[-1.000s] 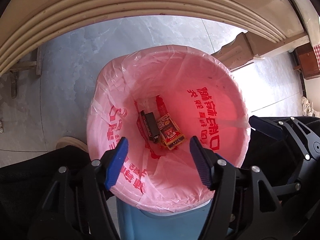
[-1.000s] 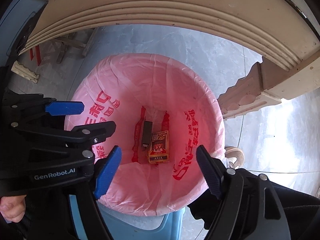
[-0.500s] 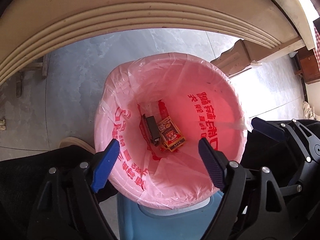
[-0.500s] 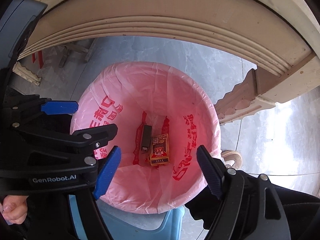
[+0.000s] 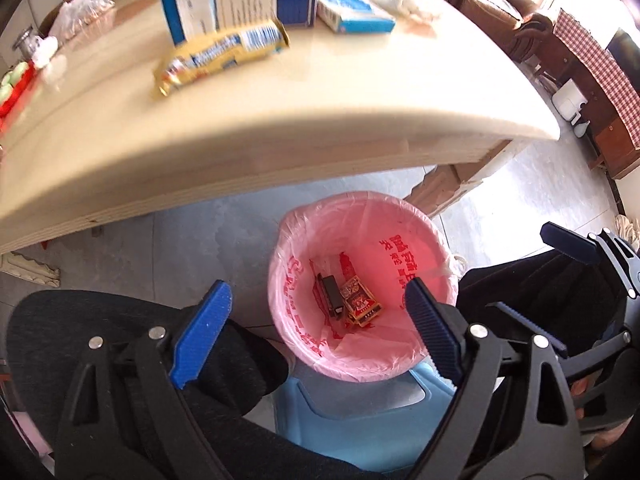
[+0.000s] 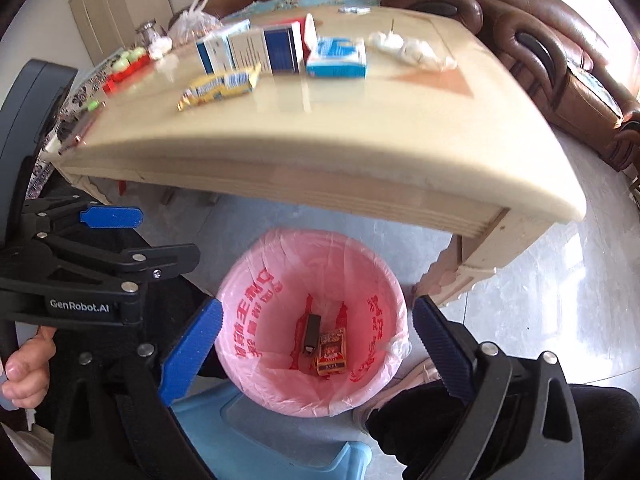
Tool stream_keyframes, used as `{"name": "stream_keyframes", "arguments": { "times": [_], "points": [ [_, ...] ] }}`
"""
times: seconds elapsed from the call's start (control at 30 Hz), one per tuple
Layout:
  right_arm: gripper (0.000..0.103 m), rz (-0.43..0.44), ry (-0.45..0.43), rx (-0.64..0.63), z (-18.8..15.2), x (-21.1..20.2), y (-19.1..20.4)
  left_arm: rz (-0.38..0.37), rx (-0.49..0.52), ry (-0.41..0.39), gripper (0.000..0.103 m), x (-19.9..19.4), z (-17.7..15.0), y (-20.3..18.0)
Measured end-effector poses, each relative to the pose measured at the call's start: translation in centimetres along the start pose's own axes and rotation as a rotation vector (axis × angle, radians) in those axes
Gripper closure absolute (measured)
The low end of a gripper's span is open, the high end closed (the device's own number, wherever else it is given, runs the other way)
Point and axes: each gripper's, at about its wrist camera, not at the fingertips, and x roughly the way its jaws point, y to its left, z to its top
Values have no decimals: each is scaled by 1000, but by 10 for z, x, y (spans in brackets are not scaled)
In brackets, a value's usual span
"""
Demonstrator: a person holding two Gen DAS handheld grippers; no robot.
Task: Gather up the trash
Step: 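Raise both open tools from the bin back over the table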
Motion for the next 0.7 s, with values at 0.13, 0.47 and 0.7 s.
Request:
{"name": "stream_keyframes", "arguments": {
  "times": [0.13, 0.47, 0.7],
  "points": [
    [7, 41, -95, 15, 29, -45, -4, 21, -28, -100, 11, -58, 21, 22],
    [7, 102, -209, 62, 94, -115, -38, 117, -76, -149, 9, -142, 96, 76],
    [7, 56, -278, 62, 135, -147, -65, 196, -67, -135, 9, -164, 140, 82]
  ]
}}
